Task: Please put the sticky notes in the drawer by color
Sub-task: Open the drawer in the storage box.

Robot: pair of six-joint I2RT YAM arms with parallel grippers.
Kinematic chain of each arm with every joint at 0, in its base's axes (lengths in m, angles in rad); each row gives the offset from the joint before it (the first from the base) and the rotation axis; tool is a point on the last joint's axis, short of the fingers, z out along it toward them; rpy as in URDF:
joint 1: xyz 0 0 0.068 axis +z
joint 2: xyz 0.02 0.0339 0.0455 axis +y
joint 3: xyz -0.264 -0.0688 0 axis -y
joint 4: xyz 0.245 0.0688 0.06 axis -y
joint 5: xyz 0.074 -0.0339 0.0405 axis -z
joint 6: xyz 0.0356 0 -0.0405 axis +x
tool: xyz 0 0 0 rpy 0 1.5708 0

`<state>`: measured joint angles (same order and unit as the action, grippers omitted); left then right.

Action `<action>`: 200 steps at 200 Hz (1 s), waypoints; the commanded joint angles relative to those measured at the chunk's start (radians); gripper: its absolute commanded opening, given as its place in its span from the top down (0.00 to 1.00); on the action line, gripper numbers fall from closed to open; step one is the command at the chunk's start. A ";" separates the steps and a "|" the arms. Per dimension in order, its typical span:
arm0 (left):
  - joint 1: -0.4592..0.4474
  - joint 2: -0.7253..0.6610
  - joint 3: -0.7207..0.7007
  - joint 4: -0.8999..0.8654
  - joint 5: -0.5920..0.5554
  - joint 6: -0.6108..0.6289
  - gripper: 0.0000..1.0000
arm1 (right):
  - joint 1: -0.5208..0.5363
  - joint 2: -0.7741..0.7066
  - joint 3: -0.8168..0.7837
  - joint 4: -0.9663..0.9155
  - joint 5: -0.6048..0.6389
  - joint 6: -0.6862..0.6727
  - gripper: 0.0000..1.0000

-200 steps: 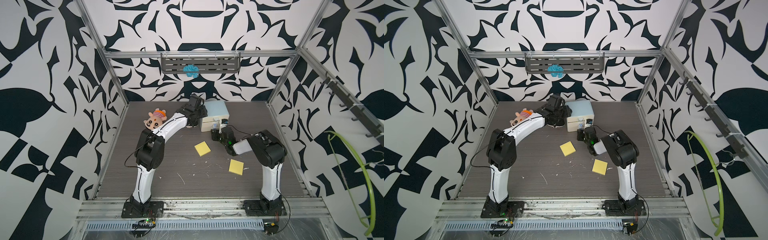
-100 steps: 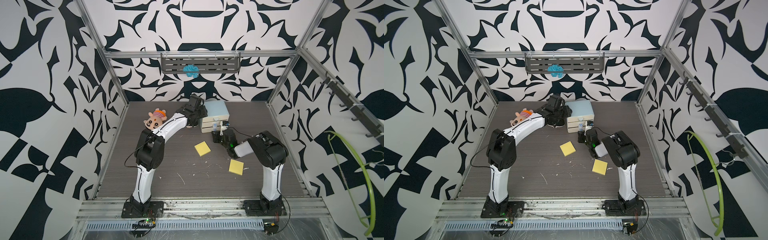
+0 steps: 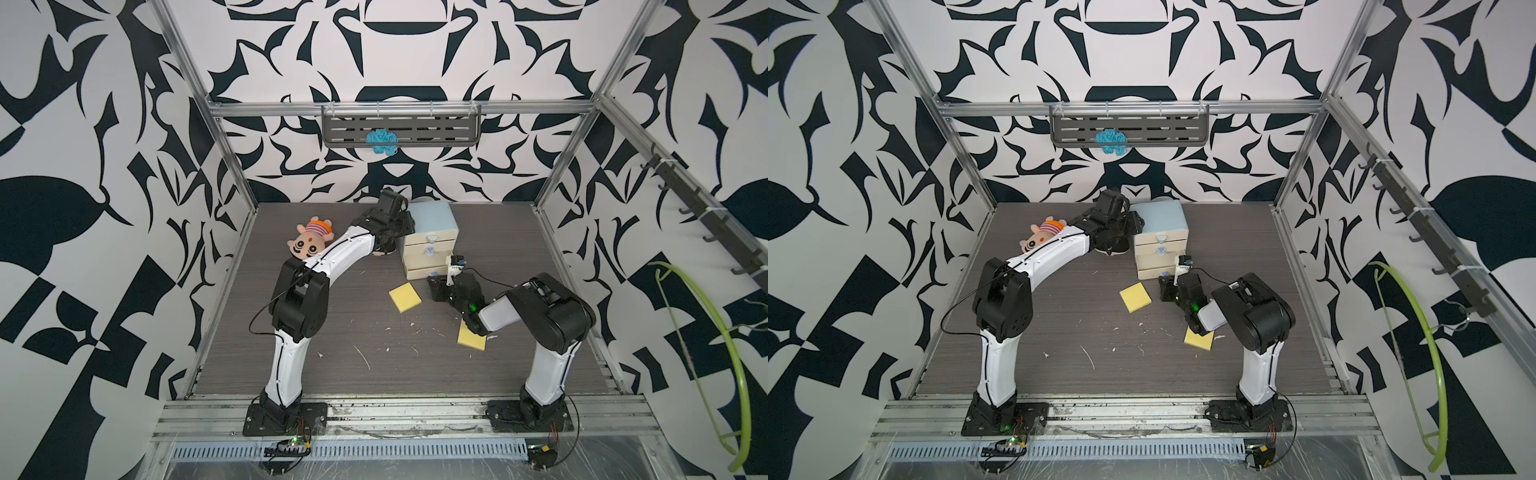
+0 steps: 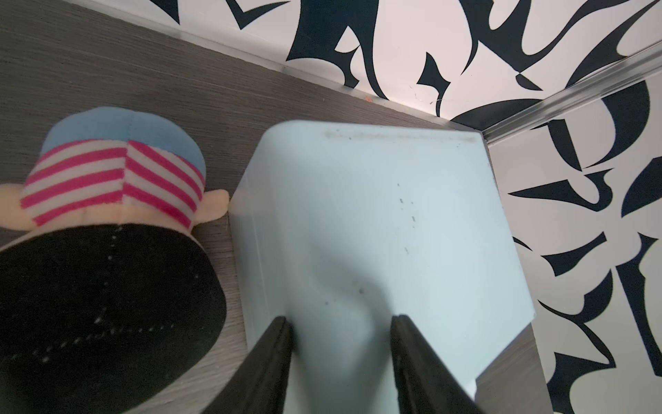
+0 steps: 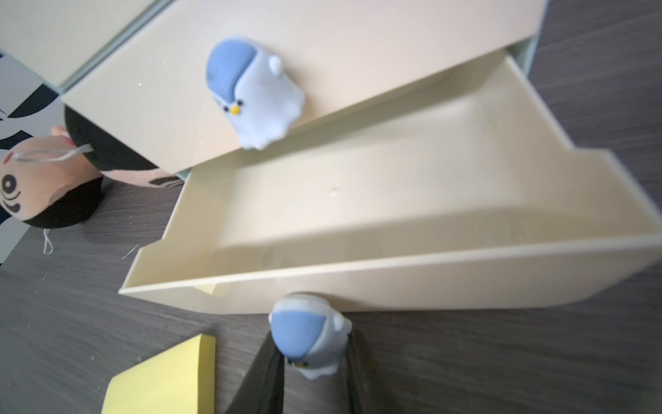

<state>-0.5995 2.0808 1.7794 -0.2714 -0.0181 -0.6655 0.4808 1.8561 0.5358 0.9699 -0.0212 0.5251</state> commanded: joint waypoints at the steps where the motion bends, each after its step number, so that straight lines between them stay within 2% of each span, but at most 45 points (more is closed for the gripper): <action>1: -0.023 0.045 -0.050 -0.143 0.057 0.004 0.50 | 0.013 -0.055 -0.025 0.054 0.007 0.013 0.80; 84: -0.023 0.041 -0.057 -0.138 0.063 -0.001 0.50 | 0.031 -0.125 -0.096 0.013 0.026 0.009 0.79; 135: -0.023 0.032 -0.060 -0.140 0.067 0.001 0.50 | 0.031 -0.190 -0.110 -0.035 0.021 -0.005 0.44; 168: -0.023 0.021 -0.060 -0.139 0.074 0.007 0.47 | 0.037 -0.339 -0.144 -0.189 0.032 -0.017 0.30; 200: -0.023 -0.020 -0.076 -0.119 0.078 0.020 0.38 | 0.096 -0.488 -0.132 -0.428 0.067 -0.088 0.19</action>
<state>-0.5999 2.0708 1.7607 -0.2657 0.0086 -0.6712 0.5316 1.4528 0.3935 0.7288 0.0120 0.4976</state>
